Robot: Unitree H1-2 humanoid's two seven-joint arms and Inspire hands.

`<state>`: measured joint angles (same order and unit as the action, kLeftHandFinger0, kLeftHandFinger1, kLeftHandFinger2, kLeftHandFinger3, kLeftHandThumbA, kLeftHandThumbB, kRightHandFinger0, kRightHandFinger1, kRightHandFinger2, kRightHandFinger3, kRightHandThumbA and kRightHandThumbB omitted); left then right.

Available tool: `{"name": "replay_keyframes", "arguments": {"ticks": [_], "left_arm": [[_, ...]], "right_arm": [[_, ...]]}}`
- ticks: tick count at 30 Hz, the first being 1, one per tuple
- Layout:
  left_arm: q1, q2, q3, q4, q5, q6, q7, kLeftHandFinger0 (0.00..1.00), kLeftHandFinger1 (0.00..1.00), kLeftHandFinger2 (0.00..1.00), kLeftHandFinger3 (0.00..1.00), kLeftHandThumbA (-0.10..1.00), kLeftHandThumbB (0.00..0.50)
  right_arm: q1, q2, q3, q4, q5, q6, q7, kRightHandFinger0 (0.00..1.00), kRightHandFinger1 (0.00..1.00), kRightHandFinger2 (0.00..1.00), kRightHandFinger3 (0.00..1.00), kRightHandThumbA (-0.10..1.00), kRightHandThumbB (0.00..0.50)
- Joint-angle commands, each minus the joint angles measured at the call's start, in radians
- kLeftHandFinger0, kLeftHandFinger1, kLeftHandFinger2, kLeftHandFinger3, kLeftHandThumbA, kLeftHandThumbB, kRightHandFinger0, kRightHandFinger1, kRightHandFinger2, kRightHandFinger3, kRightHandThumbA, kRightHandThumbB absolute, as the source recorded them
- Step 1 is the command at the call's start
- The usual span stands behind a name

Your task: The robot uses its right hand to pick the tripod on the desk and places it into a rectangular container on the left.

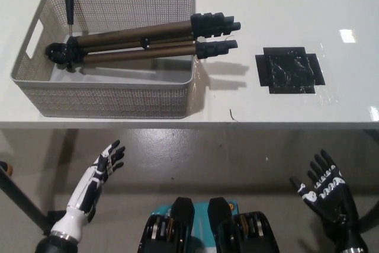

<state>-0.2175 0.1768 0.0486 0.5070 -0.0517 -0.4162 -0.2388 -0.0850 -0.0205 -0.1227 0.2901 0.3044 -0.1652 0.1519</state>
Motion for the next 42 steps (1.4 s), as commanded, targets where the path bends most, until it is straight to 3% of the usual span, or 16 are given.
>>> {"name": "replay_keyframes", "arguments": {"ticks": [1, 7, 16, 31, 42], "left_arm": [[-0.029, 0.017, 0.005, 0.017, -0.020, -0.025, 0.002, 1.00, 1.00, 1.00, 1.00, 1.00, 0.500], [-0.038, 0.016, 0.005, 0.019, -0.031, -0.007, -0.005, 1.00, 1.00, 1.00, 1.00, 1.00, 0.500], [-0.038, 0.015, 0.002, 0.014, -0.028, 0.014, -0.003, 1.00, 1.00, 1.00, 1.00, 1.00, 0.500], [-0.029, 0.017, 0.002, 0.004, -0.028, 0.026, -0.003, 1.00, 1.00, 1.00, 1.00, 1.00, 0.500], [-0.021, 0.018, 0.000, -0.014, -0.014, 0.025, 0.007, 1.00, 1.00, 1.00, 1.00, 1.00, 0.500]], "right_arm": [[-0.030, -0.020, 0.001, -0.002, 0.056, -0.022, 0.076, 1.00, 1.00, 1.00, 1.00, 0.94, 0.184], [-0.034, -0.026, -0.001, 0.003, 0.060, -0.008, 0.077, 1.00, 1.00, 1.00, 1.00, 0.92, 0.194], [-0.044, -0.041, 0.008, 0.011, 0.059, 0.008, 0.092, 1.00, 1.00, 1.00, 1.00, 0.93, 0.247], [-0.058, -0.069, 0.053, 0.024, -0.017, 0.005, 0.079, 1.00, 1.00, 1.00, 1.00, 0.94, 0.191], [-0.065, -0.070, 0.065, 0.034, -0.048, -0.019, 0.071, 1.00, 1.00, 1.00, 1.00, 0.95, 0.198]]}}
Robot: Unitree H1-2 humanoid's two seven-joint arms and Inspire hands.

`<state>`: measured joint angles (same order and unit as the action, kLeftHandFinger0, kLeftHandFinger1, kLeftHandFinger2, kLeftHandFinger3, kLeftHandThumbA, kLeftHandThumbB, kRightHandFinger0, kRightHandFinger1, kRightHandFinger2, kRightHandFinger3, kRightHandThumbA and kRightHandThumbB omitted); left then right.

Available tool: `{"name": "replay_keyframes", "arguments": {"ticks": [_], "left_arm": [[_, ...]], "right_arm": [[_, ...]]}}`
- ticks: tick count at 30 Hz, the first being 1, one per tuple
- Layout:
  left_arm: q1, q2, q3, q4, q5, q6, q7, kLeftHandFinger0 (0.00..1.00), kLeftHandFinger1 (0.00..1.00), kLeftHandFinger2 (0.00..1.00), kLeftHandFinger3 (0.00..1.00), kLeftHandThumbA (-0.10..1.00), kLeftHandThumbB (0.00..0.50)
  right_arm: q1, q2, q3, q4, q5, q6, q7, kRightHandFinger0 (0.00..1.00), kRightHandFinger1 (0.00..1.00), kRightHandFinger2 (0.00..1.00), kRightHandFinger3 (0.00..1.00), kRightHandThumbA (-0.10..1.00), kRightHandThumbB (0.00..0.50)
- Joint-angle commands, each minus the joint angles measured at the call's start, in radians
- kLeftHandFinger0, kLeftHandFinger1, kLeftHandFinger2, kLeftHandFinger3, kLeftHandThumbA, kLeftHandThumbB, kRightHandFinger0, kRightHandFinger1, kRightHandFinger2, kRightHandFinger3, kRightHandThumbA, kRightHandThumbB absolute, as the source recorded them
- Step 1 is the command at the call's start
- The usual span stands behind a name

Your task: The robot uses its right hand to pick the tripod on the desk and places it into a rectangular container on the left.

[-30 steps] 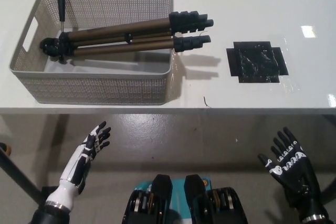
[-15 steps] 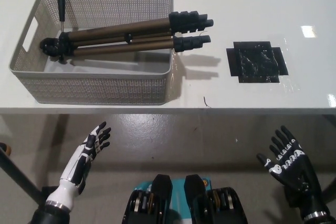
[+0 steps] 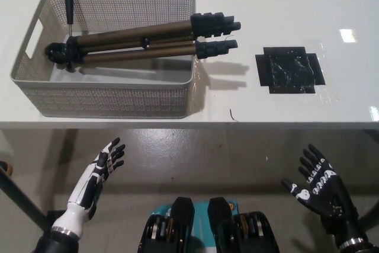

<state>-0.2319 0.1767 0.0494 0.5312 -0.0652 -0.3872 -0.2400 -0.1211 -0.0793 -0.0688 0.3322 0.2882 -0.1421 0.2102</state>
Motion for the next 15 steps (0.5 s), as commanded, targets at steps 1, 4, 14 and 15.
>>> {"name": "replay_keyframes", "arguments": {"ticks": [1, 4, 14, 15], "left_arm": [[-0.002, 0.018, 0.001, -0.045, -0.001, 0.000, 0.009, 1.00, 1.00, 1.00, 1.00, 1.00, 0.500], [0.009, 0.016, 0.004, -0.065, -0.009, 0.017, 0.008, 1.00, 1.00, 1.00, 1.00, 1.00, 0.500], [0.028, 0.016, 0.023, -0.066, -0.002, -0.017, 0.031, 1.00, 1.00, 1.00, 1.00, 1.00, 0.500], [0.026, 0.017, 0.024, -0.063, -0.001, -0.018, 0.031, 1.00, 1.00, 1.00, 1.00, 1.00, 0.500]], "right_arm": [[-0.026, -0.010, 0.012, -0.013, -0.039, -0.047, 0.008, 1.00, 1.00, 1.00, 1.00, 0.96, 0.197], [-0.007, 0.007, 0.010, -0.044, -0.065, -0.071, -0.022, 1.00, 1.00, 1.00, 1.00, 0.93, 0.191], [0.080, 0.058, 0.006, -0.077, -0.205, -0.264, -0.113, 1.00, 1.00, 1.00, 1.00, 1.00, 0.227], [0.079, 0.060, 0.004, -0.075, -0.205, -0.266, -0.117, 1.00, 1.00, 1.00, 1.00, 1.00, 0.223]]}}
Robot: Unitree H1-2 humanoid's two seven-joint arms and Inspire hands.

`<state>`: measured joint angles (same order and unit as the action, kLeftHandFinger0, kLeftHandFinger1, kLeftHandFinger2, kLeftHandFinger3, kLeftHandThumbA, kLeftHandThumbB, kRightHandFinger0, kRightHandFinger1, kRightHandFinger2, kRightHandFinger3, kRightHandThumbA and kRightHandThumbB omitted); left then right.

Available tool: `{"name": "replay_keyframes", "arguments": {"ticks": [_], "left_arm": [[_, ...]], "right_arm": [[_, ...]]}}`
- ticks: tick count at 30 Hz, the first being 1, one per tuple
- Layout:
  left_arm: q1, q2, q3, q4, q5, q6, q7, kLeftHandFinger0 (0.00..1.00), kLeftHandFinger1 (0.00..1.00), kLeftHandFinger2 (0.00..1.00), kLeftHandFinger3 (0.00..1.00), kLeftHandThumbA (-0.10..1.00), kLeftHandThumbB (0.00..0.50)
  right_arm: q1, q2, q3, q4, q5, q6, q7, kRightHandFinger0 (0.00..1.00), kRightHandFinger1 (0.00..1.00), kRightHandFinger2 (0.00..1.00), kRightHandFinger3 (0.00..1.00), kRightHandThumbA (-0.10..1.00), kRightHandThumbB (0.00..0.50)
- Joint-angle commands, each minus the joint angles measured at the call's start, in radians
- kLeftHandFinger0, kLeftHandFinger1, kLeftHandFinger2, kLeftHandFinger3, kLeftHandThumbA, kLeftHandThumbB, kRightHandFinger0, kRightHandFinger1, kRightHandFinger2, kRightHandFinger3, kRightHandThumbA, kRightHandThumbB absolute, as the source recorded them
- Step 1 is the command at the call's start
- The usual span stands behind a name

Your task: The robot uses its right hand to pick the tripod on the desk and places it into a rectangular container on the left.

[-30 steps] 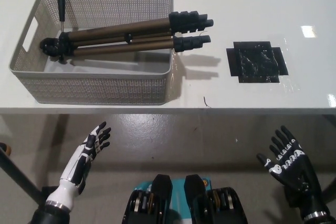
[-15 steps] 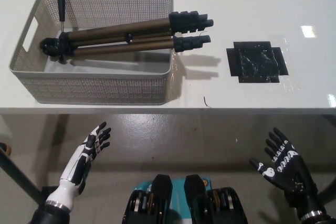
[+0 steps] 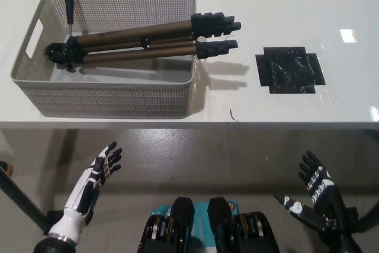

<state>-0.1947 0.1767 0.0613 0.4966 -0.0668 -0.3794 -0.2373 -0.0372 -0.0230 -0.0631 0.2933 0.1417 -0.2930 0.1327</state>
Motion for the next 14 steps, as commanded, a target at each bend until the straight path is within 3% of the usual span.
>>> {"name": "replay_keyframes", "arguments": {"ticks": [1, 5, 10, 14], "left_arm": [[0.008, 0.013, 0.014, -0.044, 0.002, -0.022, 0.034, 1.00, 1.00, 1.00, 1.00, 1.00, 0.500], [0.022, 0.008, 0.018, -0.091, 0.001, 0.039, 0.047, 1.00, 1.00, 1.00, 1.00, 1.00, 0.500], [0.009, 0.014, 0.029, -0.031, -0.019, -0.021, 0.038, 1.00, 1.00, 1.00, 1.00, 1.00, 0.500], [0.023, 0.005, 0.034, -0.039, -0.019, -0.019, 0.043, 1.00, 1.00, 1.00, 1.00, 1.00, 0.500]], "right_arm": [[0.003, 0.002, 0.000, -0.035, -0.058, -0.118, -0.035, 1.00, 1.00, 1.00, 1.00, 1.00, 0.219], [0.009, 0.003, -0.002, -0.032, -0.049, -0.123, -0.035, 1.00, 1.00, 1.00, 1.00, 0.97, 0.231], [0.002, 0.014, 0.002, -0.057, -0.012, -0.084, -0.022, 1.00, 1.00, 1.00, 1.00, 0.95, 0.235], [-0.009, 0.013, 0.010, -0.082, -0.002, -0.070, -0.007, 1.00, 1.00, 1.00, 1.00, 0.94, 0.216]]}}
